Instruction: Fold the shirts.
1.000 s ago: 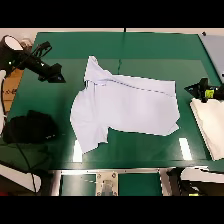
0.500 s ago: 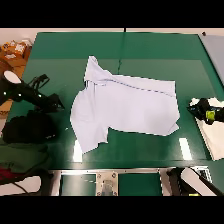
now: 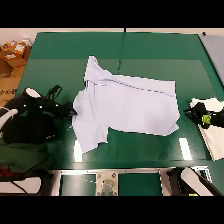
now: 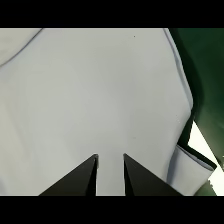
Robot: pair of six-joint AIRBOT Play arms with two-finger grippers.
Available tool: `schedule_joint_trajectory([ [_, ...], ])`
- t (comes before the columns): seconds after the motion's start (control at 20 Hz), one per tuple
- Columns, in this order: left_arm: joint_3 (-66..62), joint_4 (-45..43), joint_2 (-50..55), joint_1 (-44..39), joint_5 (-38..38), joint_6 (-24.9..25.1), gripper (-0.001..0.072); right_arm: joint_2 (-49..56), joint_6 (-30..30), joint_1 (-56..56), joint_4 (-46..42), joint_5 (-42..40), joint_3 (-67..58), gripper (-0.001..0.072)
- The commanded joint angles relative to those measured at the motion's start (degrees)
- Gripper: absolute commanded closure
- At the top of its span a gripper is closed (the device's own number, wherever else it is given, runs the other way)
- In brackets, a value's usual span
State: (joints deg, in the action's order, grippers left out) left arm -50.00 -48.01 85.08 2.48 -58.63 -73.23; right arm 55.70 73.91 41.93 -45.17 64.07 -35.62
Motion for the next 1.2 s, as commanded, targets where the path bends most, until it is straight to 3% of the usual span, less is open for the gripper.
schedule_joint_trajectory([
  [0.0,-0.61,2.71,1.86,-1.03,-0.15,4.98,0.0684,-0.11,1.22,0.09,-0.02,0.02,0.13,0.0493],
  [0.2,-4.87,-1.92,1.57,3.91,-6.19,4.7,0.0685,-0.2,9.07,2.97,-8.61,2.01,-0.04,0.0494],
  [0.35,-6.32,-1.88,1.57,6.78,-6.27,4.72,0.0685,-0.22,14.4,4.7,-17.11,6.75,0.74,0.0495],
  [0.6,-6.32,-2.19,1.57,6.82,-6.1,4.98,0.0685,-0.22,15.23,2.25,-15.72,6.32,10.62,0.0443],
  [0.9,-6.32,-2.14,1.57,6.82,-6.58,5.66,0.0685,1.11,11.04,-3.3,-6.62,-8.24,18.18,0.0403],
  [1.15,-6.32,-2.14,1.57,6.82,-6.78,5.64,0.0685,2.93,10.38,-6.21,-5.73,-12.72,17.75,0.0405],
])
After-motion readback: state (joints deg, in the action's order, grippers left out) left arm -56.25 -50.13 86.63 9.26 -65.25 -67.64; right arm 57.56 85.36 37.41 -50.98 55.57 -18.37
